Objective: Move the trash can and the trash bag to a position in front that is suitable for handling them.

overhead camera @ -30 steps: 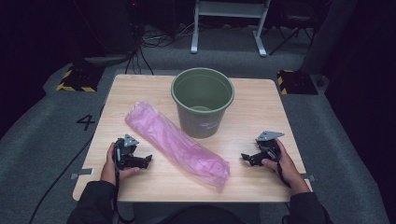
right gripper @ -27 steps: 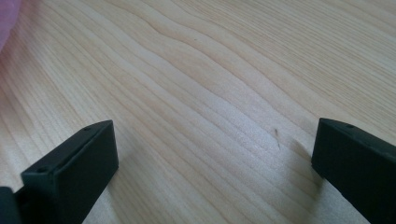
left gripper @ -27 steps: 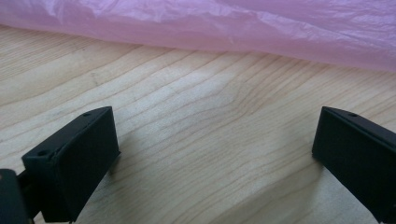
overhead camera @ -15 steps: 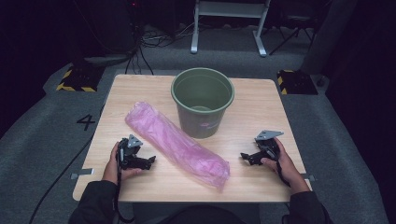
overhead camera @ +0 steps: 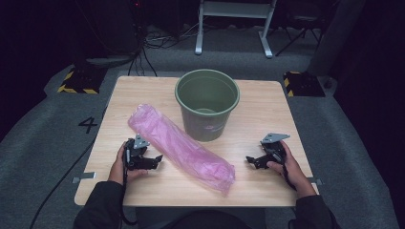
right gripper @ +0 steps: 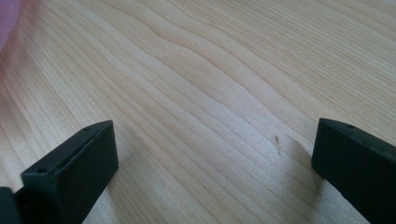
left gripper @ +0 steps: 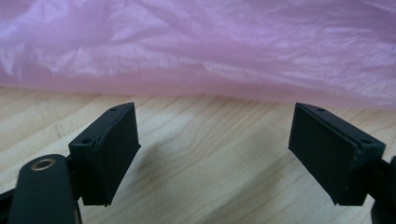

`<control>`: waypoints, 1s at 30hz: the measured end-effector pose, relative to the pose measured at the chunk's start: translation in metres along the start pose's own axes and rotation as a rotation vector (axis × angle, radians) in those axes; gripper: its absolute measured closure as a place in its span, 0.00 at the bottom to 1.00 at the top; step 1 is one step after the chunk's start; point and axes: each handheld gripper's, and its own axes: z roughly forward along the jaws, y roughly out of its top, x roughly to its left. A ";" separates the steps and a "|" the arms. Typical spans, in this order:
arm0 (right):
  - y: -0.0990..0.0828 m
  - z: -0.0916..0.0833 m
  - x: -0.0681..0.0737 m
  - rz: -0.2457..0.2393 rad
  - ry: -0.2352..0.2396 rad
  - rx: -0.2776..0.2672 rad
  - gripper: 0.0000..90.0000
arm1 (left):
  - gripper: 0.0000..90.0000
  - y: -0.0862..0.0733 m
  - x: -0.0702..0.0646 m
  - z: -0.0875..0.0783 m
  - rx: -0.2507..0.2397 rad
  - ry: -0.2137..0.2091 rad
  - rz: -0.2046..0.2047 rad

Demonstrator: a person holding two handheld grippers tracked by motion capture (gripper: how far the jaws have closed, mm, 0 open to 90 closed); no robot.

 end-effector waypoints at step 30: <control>0.000 0.000 0.000 -0.003 0.003 0.000 0.01 | 0.18 0.044 0.002 0.013 -0.088 0.062 -0.024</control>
